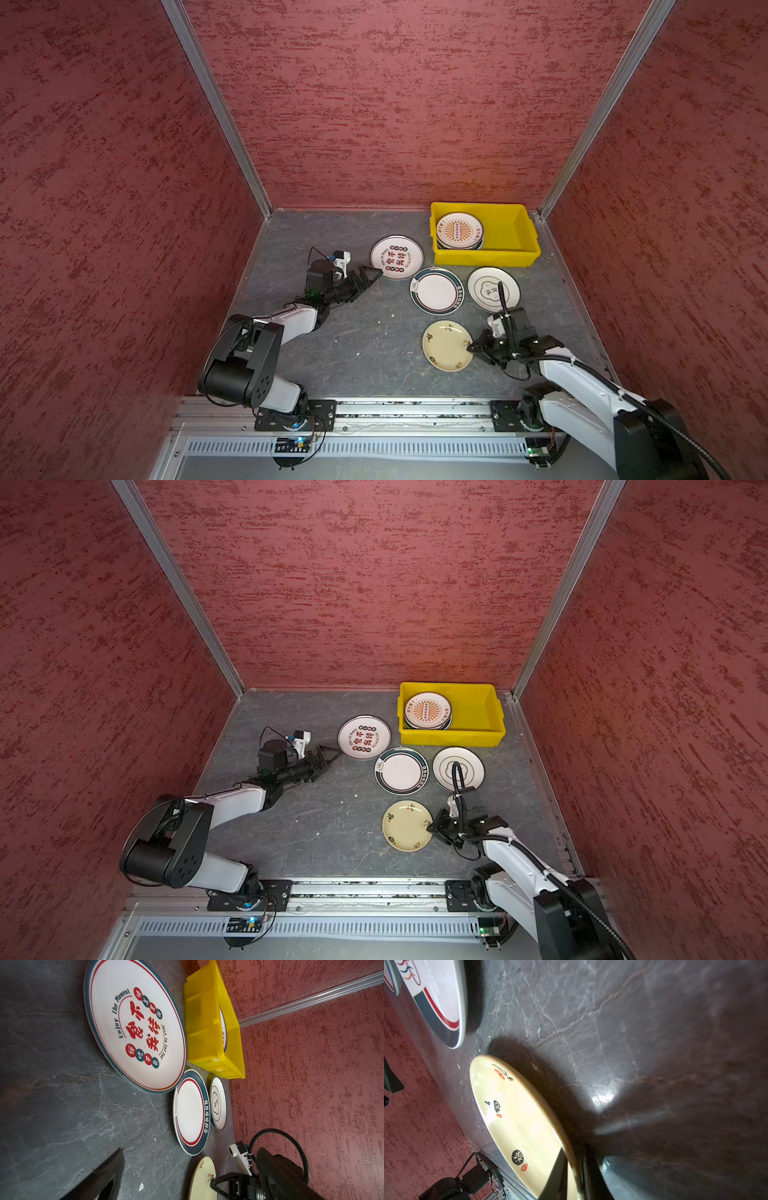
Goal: Place the plates into the plastic bin on the countertop
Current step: 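Grasp the cream plate rim with the right gripper and tilt it up, then lift the cream plate and carry it to the yellow bin with right gripper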
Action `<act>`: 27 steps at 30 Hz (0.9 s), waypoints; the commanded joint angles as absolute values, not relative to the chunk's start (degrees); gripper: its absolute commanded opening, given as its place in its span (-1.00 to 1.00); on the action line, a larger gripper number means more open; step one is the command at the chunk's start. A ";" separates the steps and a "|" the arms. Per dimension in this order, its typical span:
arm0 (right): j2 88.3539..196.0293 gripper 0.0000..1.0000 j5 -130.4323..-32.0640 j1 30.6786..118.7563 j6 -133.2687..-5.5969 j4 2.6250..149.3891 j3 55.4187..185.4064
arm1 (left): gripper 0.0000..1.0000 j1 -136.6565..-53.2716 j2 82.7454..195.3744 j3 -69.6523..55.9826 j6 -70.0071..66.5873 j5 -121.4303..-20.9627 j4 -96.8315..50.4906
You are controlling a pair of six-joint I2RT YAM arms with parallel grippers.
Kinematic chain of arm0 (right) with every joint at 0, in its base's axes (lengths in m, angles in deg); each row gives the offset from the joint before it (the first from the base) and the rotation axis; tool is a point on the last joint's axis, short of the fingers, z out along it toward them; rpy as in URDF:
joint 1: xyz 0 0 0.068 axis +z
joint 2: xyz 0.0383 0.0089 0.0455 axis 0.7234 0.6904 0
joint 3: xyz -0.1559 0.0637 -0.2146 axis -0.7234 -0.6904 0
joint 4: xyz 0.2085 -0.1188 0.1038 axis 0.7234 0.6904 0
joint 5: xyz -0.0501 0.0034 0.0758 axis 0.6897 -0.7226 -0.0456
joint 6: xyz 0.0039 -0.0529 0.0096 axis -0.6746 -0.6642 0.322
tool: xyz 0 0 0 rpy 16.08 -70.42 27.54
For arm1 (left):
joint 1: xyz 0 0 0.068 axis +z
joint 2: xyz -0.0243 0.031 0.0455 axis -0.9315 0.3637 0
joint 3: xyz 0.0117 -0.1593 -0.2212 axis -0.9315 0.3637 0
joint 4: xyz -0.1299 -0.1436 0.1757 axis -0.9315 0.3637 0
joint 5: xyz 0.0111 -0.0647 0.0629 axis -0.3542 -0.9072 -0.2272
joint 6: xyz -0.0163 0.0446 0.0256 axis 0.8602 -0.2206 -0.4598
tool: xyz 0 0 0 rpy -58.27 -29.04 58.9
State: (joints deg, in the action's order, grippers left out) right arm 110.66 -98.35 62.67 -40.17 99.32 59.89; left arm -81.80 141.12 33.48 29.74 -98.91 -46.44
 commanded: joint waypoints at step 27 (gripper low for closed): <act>107.44 -1.00 -94.46 63.08 -42.58 102.61 65.28 | 0.99 -81.24 139.88 33.24 29.27 -99.53 -46.81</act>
State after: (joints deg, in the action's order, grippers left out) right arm 108.67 -96.71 62.76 -41.57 102.09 63.04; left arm -81.80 141.12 33.48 29.87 -99.08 -46.44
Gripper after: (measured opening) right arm 0.073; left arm 0.994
